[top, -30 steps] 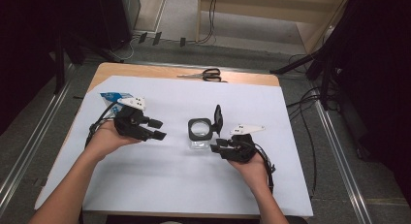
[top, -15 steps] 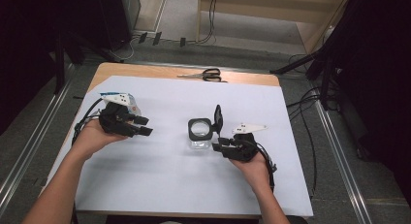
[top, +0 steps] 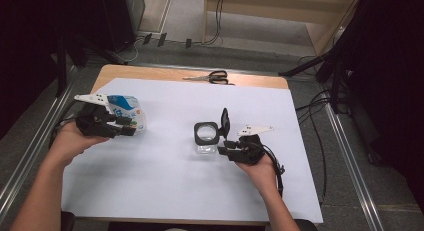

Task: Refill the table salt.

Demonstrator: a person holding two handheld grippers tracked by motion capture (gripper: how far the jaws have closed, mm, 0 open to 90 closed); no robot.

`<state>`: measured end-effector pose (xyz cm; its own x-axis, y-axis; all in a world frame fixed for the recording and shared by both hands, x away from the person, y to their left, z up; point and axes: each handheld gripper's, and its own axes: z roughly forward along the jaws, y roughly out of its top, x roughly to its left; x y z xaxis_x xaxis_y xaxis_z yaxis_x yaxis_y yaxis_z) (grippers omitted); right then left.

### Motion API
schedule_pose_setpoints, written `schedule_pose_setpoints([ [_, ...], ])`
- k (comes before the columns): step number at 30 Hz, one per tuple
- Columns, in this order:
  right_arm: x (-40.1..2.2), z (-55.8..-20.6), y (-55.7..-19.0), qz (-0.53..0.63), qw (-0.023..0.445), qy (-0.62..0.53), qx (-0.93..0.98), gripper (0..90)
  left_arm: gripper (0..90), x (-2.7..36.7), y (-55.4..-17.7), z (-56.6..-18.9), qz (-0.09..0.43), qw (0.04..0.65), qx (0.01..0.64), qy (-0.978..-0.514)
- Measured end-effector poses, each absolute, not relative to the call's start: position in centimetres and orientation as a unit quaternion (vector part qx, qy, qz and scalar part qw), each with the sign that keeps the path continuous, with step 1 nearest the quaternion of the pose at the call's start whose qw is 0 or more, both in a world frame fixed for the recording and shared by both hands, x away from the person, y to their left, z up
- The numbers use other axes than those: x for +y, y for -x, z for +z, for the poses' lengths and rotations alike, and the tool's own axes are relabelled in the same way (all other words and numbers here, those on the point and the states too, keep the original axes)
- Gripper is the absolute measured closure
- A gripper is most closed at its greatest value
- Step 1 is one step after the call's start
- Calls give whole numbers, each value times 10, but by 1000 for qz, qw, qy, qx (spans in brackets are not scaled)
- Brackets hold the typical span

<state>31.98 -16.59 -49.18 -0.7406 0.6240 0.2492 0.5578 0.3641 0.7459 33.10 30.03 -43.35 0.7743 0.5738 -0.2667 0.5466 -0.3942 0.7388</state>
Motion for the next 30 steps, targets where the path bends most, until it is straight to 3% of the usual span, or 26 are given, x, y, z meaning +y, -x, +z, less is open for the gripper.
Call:
schedule_pose_setpoints([
  [15,-166,-492,-323,436,36,-361,824,625,479,344,-343,-426,40,425,363,-828],
  [25,-168,-492,-322,434,33,-365,823,625,481,362,-359,-426,39,427,342,-836],
  [30,-170,-493,-322,433,32,-367,823,625,524,367,-364,-419,46,431,339,-835],
])
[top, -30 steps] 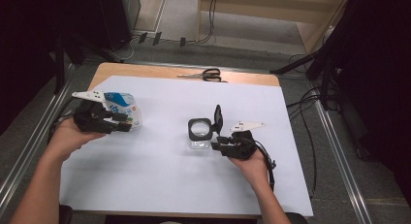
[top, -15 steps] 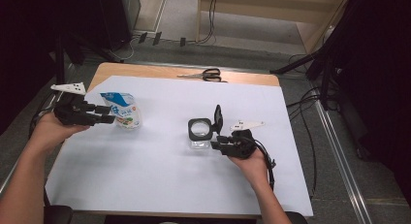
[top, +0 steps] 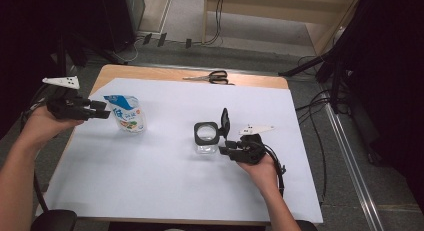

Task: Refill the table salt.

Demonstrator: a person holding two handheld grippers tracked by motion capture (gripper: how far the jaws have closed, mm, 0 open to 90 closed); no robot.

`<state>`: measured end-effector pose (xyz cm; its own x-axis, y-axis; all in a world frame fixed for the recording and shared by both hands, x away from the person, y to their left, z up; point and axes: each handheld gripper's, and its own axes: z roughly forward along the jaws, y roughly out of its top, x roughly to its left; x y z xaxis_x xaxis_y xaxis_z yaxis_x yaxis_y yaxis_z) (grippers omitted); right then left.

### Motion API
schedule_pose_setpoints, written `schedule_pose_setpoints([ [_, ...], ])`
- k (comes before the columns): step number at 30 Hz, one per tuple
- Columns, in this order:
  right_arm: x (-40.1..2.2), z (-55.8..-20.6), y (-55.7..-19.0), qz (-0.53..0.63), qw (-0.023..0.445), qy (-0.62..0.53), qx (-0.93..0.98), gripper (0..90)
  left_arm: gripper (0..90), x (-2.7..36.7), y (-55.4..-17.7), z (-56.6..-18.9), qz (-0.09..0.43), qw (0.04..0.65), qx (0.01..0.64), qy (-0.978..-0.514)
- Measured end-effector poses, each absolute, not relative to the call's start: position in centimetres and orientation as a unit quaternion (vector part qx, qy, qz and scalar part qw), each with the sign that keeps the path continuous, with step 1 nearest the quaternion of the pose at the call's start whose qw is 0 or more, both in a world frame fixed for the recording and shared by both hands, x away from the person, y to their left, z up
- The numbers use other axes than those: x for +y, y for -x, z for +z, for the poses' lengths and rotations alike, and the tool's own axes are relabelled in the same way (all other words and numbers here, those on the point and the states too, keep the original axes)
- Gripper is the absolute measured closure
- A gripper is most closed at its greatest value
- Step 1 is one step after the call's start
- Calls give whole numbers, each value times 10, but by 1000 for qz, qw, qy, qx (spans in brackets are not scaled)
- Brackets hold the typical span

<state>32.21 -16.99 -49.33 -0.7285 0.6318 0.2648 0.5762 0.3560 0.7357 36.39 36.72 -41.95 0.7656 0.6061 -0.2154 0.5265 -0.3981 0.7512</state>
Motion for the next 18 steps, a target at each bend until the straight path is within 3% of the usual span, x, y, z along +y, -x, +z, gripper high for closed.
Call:
schedule_pose_setpoints([
  [18,-166,-495,-321,430,25,-362,826,637,837,337,-388,-416,44,413,287,-863],
])
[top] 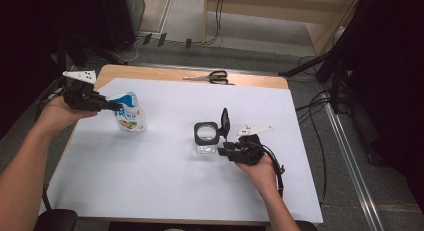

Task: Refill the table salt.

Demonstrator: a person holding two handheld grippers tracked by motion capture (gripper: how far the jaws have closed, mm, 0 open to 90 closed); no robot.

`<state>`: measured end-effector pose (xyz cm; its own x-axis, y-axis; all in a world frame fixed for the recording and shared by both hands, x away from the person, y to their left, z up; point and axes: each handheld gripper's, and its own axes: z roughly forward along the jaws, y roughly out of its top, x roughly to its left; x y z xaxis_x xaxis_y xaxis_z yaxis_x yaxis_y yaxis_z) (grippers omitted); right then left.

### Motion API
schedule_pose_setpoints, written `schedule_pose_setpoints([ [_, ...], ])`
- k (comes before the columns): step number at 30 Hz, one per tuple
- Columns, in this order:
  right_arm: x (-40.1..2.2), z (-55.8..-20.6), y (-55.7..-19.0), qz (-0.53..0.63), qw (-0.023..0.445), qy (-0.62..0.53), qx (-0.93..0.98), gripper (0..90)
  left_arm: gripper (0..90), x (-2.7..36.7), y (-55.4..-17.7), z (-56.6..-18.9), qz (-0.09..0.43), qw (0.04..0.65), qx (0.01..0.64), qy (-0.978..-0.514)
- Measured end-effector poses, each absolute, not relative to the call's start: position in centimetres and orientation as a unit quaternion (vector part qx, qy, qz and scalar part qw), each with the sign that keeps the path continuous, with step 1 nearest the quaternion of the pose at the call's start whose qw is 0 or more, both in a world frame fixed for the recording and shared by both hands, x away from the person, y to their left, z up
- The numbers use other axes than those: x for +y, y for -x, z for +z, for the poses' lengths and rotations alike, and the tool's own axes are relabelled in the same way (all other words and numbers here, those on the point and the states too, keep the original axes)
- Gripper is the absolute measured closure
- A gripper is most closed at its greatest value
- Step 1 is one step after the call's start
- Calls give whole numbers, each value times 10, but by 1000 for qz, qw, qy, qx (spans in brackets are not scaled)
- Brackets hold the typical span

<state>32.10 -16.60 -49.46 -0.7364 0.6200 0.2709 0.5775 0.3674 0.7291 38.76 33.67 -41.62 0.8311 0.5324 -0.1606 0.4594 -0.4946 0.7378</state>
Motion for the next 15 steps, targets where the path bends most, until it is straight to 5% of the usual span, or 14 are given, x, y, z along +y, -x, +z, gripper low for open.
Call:
schedule_pose_setpoints([
  [15,-163,-485,-306,449,29,-346,823,655,900,303,-373,-396,53,413,319,-852],
])
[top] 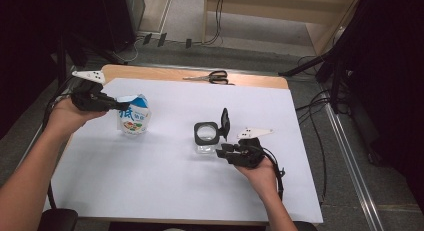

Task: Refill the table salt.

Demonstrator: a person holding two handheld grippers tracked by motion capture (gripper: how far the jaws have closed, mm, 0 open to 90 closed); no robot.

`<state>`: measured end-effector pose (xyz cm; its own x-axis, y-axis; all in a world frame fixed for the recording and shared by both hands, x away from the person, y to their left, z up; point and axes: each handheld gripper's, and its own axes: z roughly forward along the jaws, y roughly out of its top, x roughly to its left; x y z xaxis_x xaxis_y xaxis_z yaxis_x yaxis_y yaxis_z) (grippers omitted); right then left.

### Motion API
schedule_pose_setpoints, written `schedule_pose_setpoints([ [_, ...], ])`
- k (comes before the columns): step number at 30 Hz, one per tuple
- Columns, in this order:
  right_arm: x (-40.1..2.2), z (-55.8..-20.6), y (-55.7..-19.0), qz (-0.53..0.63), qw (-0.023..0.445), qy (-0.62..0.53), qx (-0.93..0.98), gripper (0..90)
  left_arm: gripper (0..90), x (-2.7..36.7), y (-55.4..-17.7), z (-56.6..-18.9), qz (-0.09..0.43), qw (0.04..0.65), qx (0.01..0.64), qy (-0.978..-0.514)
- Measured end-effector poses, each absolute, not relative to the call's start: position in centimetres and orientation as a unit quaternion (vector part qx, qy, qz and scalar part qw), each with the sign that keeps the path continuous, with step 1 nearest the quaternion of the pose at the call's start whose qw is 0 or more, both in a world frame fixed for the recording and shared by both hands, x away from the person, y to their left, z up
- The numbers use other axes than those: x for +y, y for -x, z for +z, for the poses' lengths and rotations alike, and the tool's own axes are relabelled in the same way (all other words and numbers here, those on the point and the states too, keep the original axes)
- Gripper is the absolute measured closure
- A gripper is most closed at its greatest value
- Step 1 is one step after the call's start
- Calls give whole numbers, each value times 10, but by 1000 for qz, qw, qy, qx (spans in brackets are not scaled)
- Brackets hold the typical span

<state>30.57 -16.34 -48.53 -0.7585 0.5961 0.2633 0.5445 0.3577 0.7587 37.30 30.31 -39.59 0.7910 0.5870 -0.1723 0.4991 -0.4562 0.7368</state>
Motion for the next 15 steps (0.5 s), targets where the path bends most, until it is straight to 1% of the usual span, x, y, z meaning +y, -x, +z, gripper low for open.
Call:
schedule_pose_setpoints([
  [1,-163,-484,-304,450,29,-345,823,655,900,302,-372,-393,46,418,321,-849],
  [2,-163,-483,-303,454,31,-341,823,656,900,300,-371,-389,52,418,324,-847],
  [5,-160,-478,-297,460,34,-336,821,656,900,294,-367,-380,45,431,326,-840],
  [8,-156,-474,-288,467,38,-327,821,656,900,285,-363,-372,40,431,328,-840],
  [13,-142,-470,-277,474,44,-307,824,655,900,264,-353,-359,35,426,301,-853],
  [15,-135,-469,-275,476,45,-299,825,654,900,258,-351,-356,30,426,300,-853],
])
